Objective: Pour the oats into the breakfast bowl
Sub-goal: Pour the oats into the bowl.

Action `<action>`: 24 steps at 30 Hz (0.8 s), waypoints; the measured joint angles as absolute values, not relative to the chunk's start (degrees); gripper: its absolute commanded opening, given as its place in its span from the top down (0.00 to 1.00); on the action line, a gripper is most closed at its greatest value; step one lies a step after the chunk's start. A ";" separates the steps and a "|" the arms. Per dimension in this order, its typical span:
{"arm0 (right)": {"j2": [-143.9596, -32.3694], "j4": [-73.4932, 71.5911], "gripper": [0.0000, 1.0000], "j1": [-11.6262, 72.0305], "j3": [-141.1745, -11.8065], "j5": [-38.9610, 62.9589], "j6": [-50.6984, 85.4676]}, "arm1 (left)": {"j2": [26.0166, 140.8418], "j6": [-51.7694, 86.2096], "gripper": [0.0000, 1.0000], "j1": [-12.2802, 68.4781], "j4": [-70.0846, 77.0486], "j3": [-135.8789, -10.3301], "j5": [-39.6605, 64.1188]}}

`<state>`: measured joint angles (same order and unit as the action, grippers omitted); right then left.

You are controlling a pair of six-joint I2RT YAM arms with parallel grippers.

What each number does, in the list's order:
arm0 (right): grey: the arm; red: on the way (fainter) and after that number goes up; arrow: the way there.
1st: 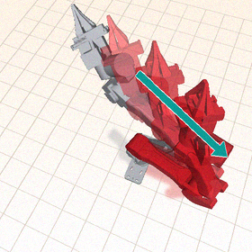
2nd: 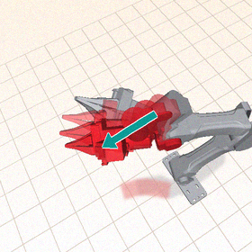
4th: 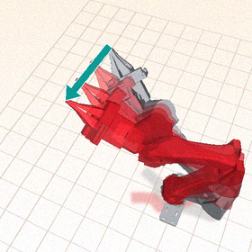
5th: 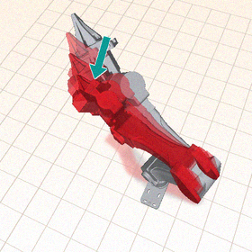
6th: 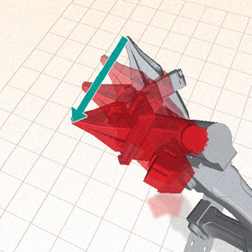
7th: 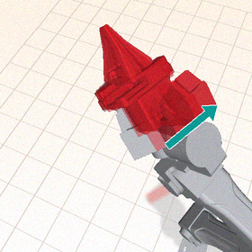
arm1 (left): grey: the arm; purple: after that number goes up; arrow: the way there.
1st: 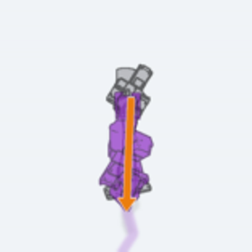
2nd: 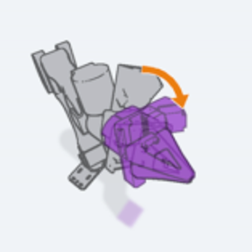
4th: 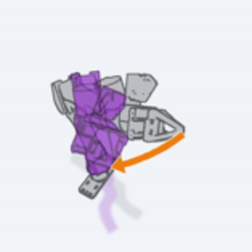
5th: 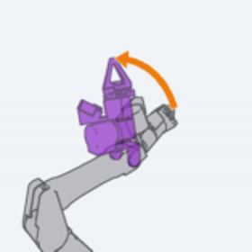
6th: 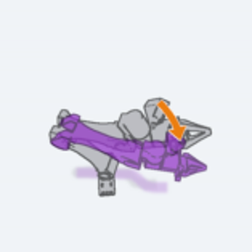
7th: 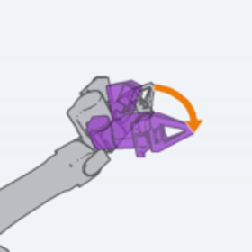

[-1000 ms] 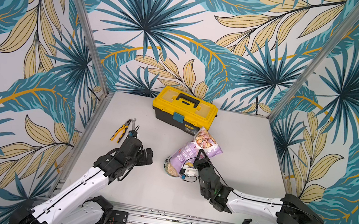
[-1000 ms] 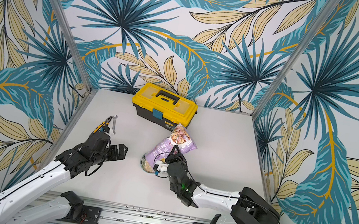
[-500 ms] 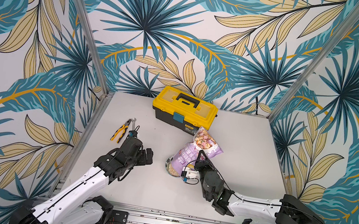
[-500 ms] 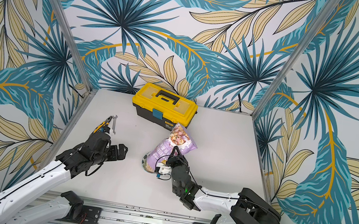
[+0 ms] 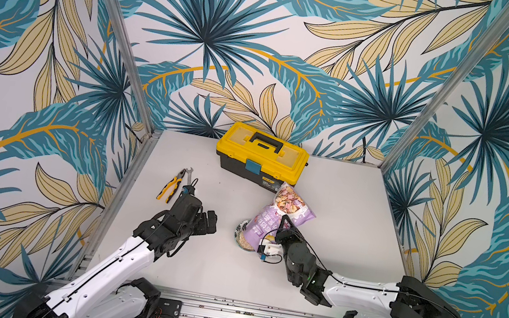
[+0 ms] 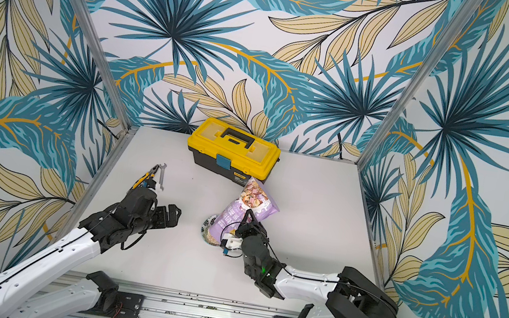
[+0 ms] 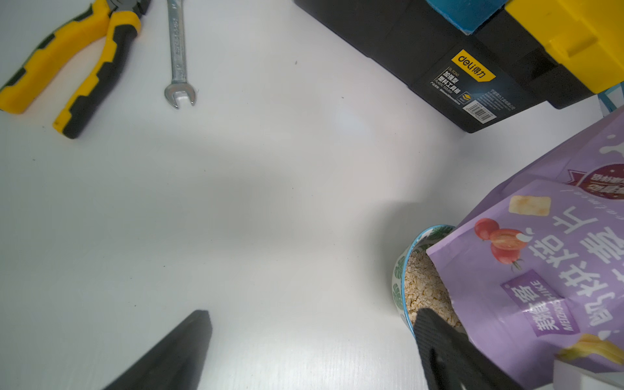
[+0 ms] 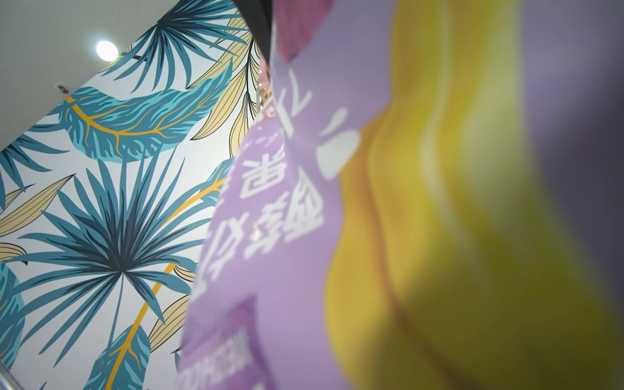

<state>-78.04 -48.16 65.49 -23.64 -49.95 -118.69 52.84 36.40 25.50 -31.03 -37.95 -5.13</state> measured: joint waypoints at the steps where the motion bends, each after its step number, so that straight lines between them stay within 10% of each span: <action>1: -78.08 -48.07 1.00 65.39 -23.62 -49.71 -118.69 | 52.88 36.40 0.01 25.50 -31.05 -37.93 -5.13; 24: -76.79 -42.50 1.00 62.94 -26.13 -47.42 -118.69 | 55.09 35.90 0.02 25.50 -30.92 -37.85 -4.64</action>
